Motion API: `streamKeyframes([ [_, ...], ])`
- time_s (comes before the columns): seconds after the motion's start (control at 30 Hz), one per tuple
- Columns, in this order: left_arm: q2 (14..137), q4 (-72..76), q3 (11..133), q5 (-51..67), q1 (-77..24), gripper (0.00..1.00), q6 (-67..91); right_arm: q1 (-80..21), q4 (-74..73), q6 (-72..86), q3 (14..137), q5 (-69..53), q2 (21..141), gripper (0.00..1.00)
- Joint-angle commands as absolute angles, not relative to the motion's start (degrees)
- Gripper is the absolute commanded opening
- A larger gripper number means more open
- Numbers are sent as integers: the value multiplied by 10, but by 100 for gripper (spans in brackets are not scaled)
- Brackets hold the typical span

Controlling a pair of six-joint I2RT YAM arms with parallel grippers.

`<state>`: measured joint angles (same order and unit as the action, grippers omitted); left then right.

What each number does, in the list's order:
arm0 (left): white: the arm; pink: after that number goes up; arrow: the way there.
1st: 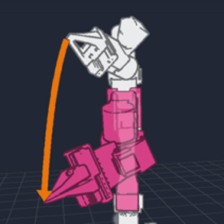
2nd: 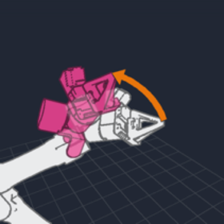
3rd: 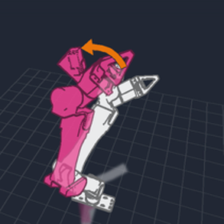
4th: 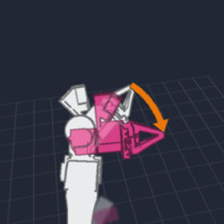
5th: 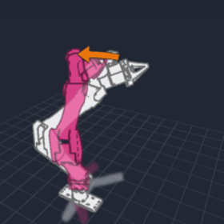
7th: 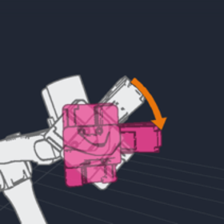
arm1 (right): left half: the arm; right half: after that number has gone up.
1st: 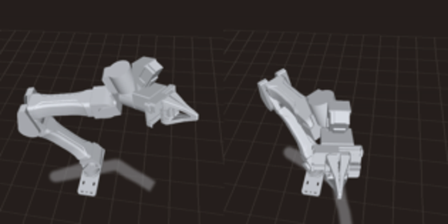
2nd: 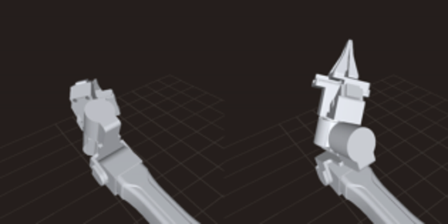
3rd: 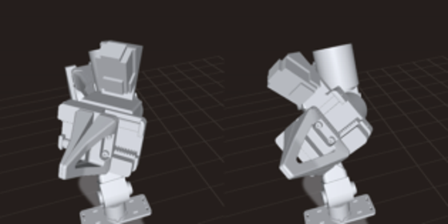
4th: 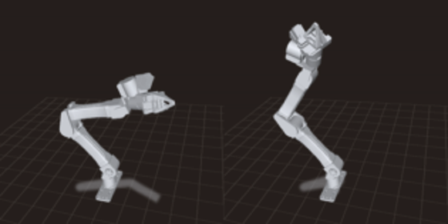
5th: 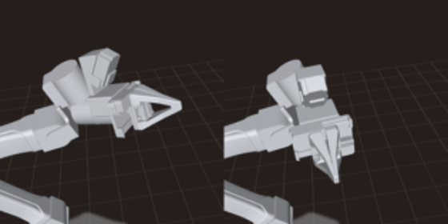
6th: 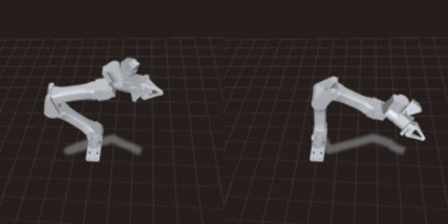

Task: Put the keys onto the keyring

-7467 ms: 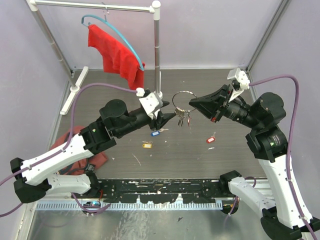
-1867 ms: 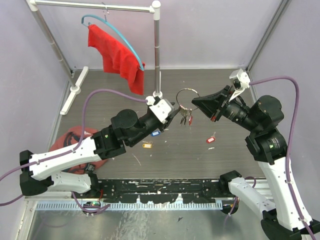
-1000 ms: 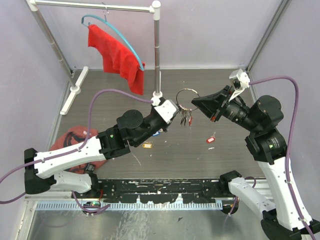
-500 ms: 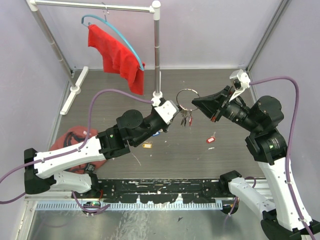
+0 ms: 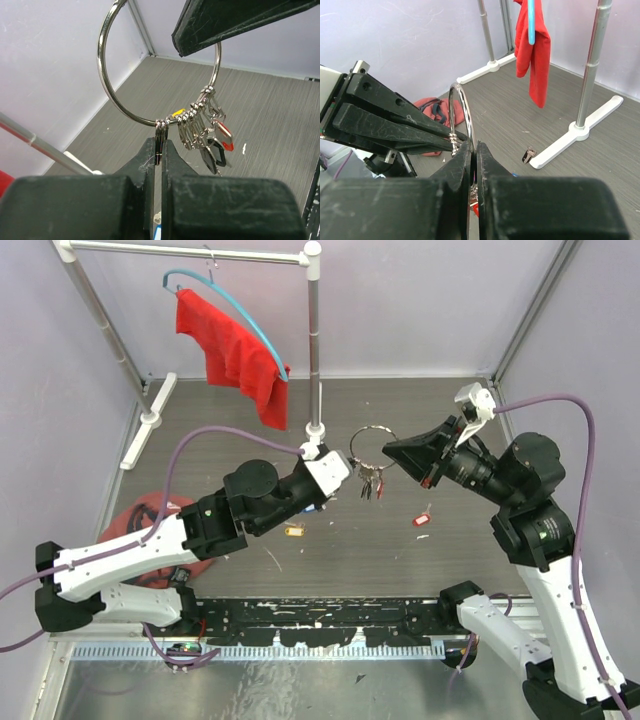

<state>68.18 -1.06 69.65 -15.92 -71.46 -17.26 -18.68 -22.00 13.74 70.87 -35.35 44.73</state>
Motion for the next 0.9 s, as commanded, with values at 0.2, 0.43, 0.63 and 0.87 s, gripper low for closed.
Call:
streamKeyframes([
  [0.2,666,-129,745,-183,-716,0,-234,-183,-207,113,719,-336,447,28],
  [0.43,667,-174,756,-202,-716,0,-280,-184,-217,109,711,-337,440,34],
  [0.63,675,-194,763,-220,-720,0,-372,-184,-229,98,711,-330,440,43],
  [0.87,710,-322,825,-211,-724,0,-518,-184,-243,90,711,-332,451,45],
])
